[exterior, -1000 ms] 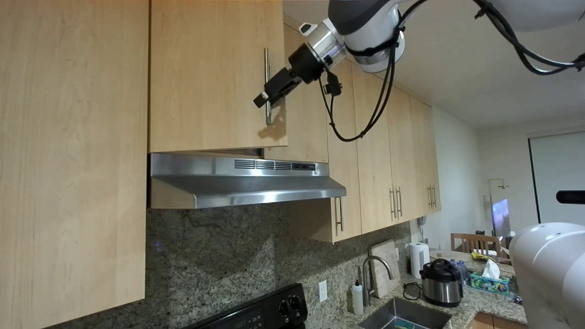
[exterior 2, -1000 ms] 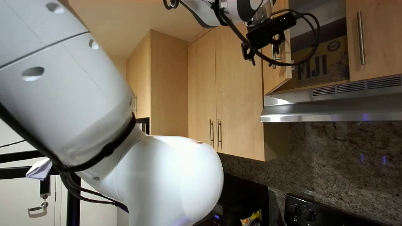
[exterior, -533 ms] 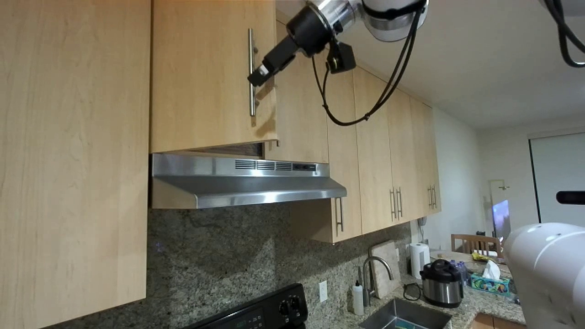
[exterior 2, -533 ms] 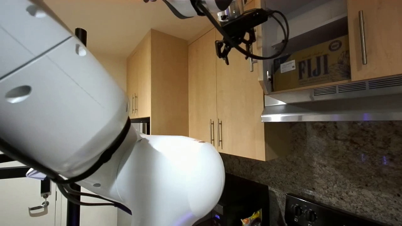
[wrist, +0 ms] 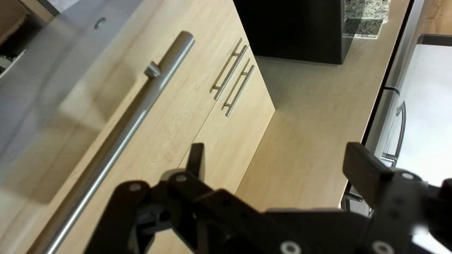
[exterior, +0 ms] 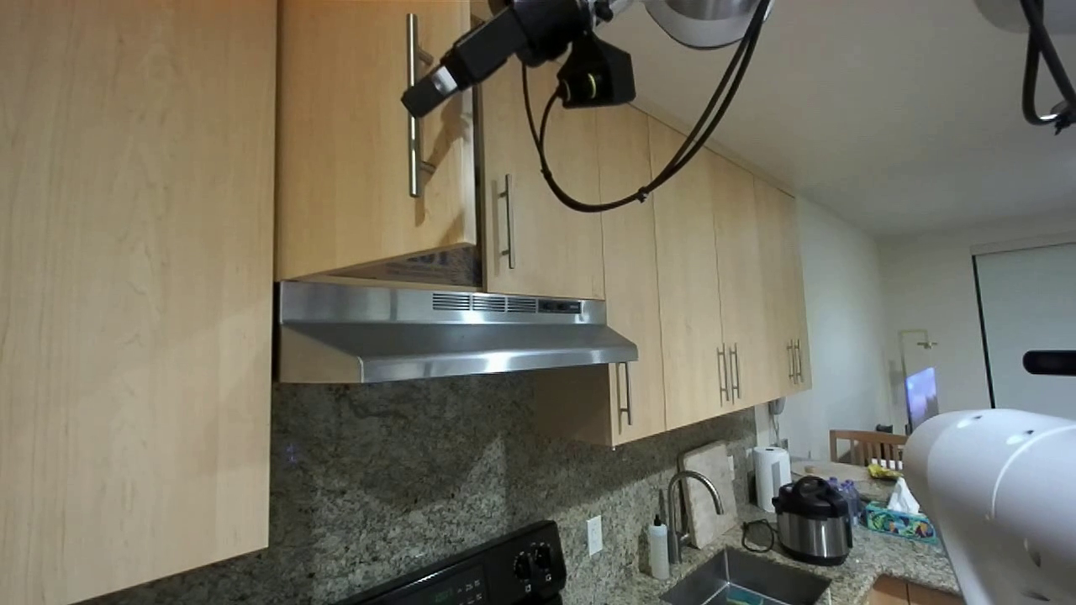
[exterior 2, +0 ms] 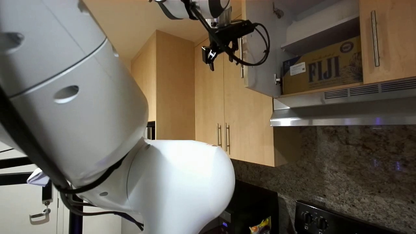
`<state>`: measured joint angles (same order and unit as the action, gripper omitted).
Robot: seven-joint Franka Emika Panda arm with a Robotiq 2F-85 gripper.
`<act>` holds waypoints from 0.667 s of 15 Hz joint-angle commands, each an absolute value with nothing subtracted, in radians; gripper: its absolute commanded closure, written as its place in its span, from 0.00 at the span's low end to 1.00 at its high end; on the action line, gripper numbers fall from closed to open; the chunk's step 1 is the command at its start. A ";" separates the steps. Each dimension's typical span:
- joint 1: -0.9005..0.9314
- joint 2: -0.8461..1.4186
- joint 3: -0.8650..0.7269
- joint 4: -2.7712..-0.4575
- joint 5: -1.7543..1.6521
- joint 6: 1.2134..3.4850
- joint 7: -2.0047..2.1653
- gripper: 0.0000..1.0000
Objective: Open the left cabinet door at the top
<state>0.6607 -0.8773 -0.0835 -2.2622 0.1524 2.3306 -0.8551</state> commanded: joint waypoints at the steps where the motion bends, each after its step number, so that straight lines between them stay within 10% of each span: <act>1: 0.659 -0.893 -0.073 -2.263 0.149 2.384 -0.928 0.00; 10: 0.634 -0.977 -0.059 -2.320 0.094 2.731 -0.912 0.00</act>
